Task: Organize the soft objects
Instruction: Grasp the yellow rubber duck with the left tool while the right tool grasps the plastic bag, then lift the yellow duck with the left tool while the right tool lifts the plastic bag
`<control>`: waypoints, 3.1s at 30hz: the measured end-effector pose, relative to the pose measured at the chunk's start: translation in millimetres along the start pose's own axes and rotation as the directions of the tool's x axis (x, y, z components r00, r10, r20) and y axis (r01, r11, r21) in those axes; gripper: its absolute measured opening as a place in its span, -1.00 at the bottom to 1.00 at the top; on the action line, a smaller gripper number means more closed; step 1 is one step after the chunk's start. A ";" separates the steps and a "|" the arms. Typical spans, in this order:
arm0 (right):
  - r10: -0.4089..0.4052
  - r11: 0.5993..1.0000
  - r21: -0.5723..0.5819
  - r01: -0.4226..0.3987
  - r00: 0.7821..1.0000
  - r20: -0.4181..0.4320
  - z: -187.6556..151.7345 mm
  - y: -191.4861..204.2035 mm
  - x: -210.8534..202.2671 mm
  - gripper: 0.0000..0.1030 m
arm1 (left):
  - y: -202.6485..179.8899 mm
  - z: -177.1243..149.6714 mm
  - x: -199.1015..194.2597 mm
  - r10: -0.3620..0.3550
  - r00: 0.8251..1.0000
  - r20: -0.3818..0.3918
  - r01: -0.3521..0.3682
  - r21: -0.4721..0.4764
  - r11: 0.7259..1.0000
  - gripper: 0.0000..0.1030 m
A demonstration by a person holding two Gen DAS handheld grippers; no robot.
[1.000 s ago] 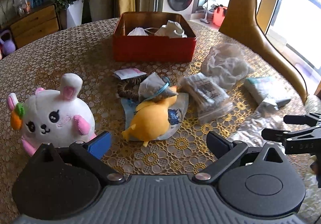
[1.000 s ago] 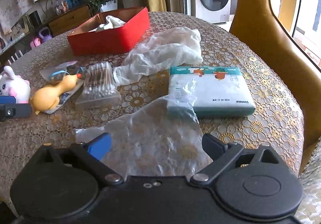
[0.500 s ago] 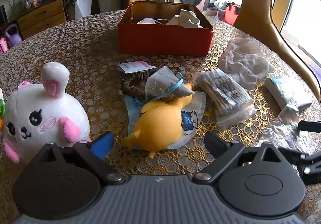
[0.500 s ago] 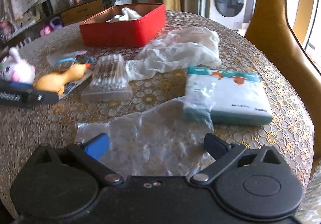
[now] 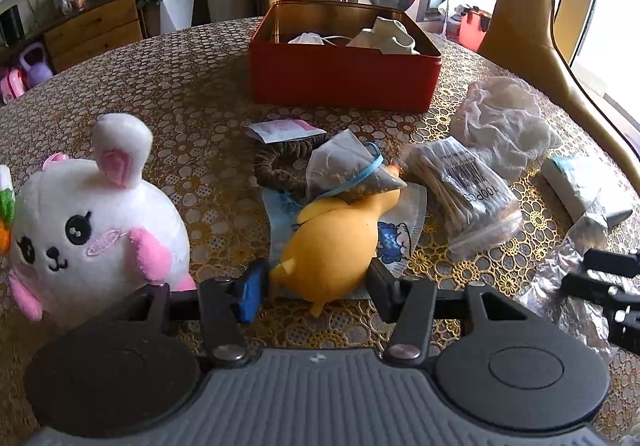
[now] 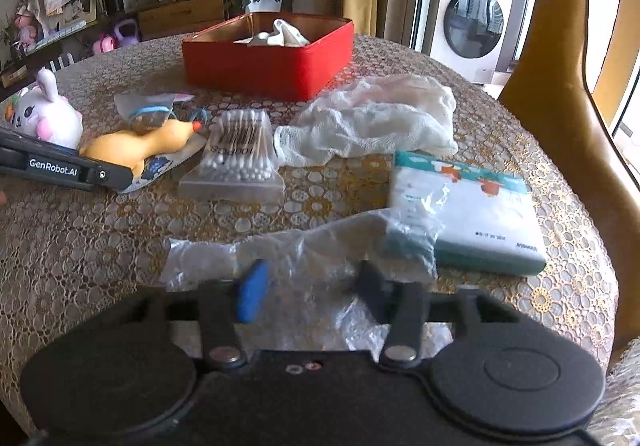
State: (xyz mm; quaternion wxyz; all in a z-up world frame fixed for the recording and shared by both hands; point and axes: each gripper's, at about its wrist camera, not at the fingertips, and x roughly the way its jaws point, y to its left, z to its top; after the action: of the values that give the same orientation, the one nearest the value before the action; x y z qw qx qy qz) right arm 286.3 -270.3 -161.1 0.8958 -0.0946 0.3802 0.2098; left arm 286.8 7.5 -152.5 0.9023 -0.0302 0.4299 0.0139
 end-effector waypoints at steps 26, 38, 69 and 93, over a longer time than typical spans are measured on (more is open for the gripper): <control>-0.088 0.982 0.173 0.078 0.995 0.052 -0.8 -34.7 -13.7 0.47 | 4.5 -2.6 -13.9 -0.027 1.000 0.015 0.027 -0.014 1.000 -0.35; -0.129 0.982 0.135 0.130 0.992 -0.015 8.7 -25.2 13.3 0.21 | 6.5 -3.7 -16.8 -0.042 0.999 0.008 0.042 -0.024 0.999 -0.35; -0.018 0.989 0.148 -0.009 0.983 0.185 23.4 4.5 -65.4 -0.97 | 16.4 14.1 -76.4 -0.147 0.986 0.078 0.152 -0.064 0.986 -0.41; 0.042 0.987 0.144 -0.076 0.974 0.222 44.2 11.0 -92.5 -0.97 | 16.7 -10.9 -59.0 -0.228 0.973 -0.029 0.228 -0.015 0.974 -0.41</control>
State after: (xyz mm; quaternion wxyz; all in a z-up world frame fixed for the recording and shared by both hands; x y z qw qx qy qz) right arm 252.2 -274.0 -63.9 0.9300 0.0086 0.2972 0.2161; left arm 240.3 23.5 -114.2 0.8910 -0.0845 0.4373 -0.0878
